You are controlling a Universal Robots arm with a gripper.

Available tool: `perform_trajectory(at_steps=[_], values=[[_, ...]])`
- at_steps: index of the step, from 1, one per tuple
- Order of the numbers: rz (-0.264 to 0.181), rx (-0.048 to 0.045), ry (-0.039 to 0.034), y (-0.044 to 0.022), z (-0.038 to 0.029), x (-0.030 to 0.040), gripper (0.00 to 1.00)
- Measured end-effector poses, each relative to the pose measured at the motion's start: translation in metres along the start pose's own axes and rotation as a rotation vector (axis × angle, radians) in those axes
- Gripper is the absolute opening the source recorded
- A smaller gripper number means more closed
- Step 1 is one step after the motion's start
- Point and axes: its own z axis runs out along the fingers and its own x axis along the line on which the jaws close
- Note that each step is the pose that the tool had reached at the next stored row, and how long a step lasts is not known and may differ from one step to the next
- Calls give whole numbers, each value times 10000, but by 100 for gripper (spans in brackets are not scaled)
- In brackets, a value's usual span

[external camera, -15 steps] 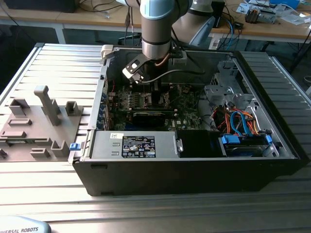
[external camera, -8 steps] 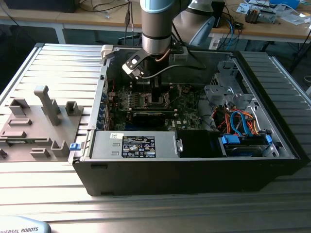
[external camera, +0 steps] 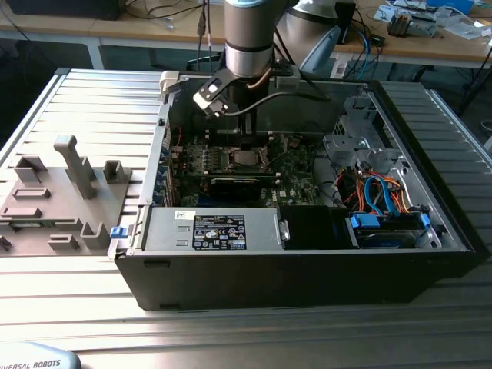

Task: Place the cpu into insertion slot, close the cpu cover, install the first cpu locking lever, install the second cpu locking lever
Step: 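Place the cpu into insertion slot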

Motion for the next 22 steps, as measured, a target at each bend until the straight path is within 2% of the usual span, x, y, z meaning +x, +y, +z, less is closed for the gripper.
perform_trajectory(at_steps=[1,3,4,5,9,12,14,16,19,22], values=[[-4,147,-45,1,-1,-1,11],[-12,675,-168,11,-2,-1,11],[-17,859,-181,32,-16,-1,11],[-21,917,-178,56,-36,0,11],[-24,1003,-179,102,-111,-1,11],[-24,1028,-180,129,-240,-2,11],[-24,1028,-179,132,-291,-2,11],[-25,1028,-179,136,-369,-3,11],[-25,1028,-180,140,-435,-4,11],[-25,1029,-163,141,-467,-4,11]])
